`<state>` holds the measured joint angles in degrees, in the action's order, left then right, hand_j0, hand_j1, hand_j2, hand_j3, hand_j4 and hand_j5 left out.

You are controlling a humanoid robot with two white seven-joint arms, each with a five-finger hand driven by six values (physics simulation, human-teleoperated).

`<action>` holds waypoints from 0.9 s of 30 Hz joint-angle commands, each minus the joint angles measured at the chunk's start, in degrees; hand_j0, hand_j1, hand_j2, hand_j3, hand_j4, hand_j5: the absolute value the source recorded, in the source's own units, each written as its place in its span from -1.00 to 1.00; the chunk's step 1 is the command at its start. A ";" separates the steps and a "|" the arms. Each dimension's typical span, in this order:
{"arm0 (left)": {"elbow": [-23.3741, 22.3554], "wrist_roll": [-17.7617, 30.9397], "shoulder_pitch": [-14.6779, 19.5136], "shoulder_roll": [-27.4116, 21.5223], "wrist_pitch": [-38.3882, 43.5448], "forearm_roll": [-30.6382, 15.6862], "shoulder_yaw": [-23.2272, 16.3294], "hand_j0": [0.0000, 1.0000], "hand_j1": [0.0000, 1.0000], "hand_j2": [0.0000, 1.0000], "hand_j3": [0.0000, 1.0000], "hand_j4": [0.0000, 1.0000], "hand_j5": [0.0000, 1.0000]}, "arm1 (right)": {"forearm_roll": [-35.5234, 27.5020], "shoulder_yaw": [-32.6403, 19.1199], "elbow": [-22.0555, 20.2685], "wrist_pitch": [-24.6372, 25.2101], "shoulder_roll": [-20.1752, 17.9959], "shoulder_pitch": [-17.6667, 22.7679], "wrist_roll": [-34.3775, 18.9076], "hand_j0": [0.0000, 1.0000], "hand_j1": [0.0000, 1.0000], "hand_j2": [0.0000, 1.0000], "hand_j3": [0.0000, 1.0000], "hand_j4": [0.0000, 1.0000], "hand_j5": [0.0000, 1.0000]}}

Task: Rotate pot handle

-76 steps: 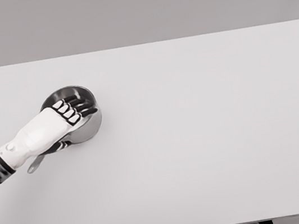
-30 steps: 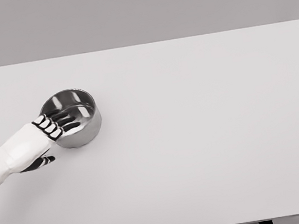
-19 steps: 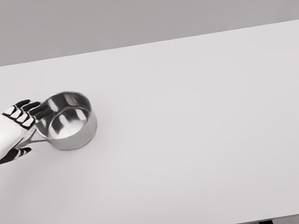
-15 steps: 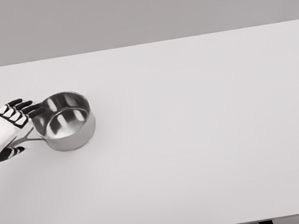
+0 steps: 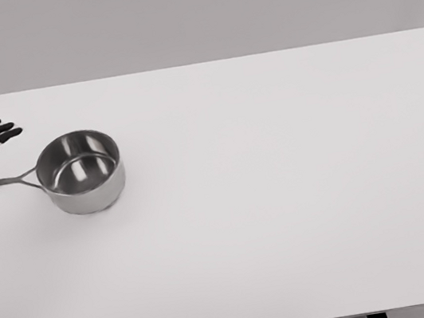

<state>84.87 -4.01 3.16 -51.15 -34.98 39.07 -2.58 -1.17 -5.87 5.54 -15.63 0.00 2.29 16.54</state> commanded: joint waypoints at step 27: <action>-5.33 0.15 4.92 0.96 -0.02 0.40 -0.76 1.00 1.00 1.00 1.00 1.00 1.00 | -0.06 -0.01 0.00 -0.02 0.00 0.00 -0.02 1.00 1.00 1.00 1.00 1.00 1.00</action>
<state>79.64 -3.83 8.09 -50.10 -34.98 39.83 -3.39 -1.17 -5.87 5.54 -15.63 0.00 2.29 16.52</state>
